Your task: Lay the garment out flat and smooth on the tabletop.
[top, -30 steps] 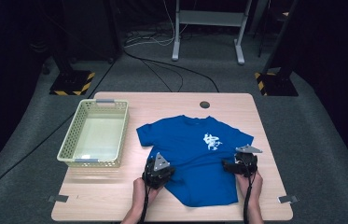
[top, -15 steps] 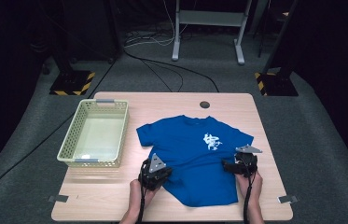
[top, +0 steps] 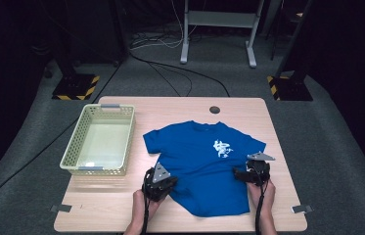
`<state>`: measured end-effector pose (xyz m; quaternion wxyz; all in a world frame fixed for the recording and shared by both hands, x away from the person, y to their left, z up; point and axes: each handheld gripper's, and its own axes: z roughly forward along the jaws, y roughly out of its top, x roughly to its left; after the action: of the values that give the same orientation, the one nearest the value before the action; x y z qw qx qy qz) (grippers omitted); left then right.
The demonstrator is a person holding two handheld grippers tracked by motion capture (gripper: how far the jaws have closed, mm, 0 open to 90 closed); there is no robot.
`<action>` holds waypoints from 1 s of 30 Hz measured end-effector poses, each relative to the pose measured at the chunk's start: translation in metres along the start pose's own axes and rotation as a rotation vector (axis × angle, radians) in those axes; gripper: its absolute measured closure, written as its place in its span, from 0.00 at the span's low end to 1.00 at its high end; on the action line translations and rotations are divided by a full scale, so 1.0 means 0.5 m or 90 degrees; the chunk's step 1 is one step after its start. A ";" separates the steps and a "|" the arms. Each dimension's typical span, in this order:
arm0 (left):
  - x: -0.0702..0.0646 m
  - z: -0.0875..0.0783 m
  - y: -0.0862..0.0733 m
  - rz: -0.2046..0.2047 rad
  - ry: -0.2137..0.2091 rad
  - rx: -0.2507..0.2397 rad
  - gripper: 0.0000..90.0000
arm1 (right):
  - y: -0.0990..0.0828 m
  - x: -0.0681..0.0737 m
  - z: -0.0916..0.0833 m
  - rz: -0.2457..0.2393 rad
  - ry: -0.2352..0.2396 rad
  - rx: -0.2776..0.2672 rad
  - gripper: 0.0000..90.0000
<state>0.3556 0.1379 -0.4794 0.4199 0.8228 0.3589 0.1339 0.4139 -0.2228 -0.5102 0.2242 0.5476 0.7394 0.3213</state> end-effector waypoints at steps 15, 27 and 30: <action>-0.007 -0.020 -0.017 0.011 0.004 0.015 0.95 | 0.000 0.000 0.000 0.000 0.000 0.000 0.11; -0.009 -0.059 -0.050 0.009 0.003 0.019 0.95 | 0.000 0.000 0.000 0.000 0.000 0.000 0.11; -0.014 -0.068 -0.059 0.009 0.005 0.019 0.95 | 0.000 0.000 0.000 0.000 -0.001 0.000 0.11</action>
<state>0.3188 0.1648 -0.4811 0.4051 0.8308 0.3570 0.1349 0.4138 -0.2228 -0.5102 0.2244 0.5478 0.7393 0.3210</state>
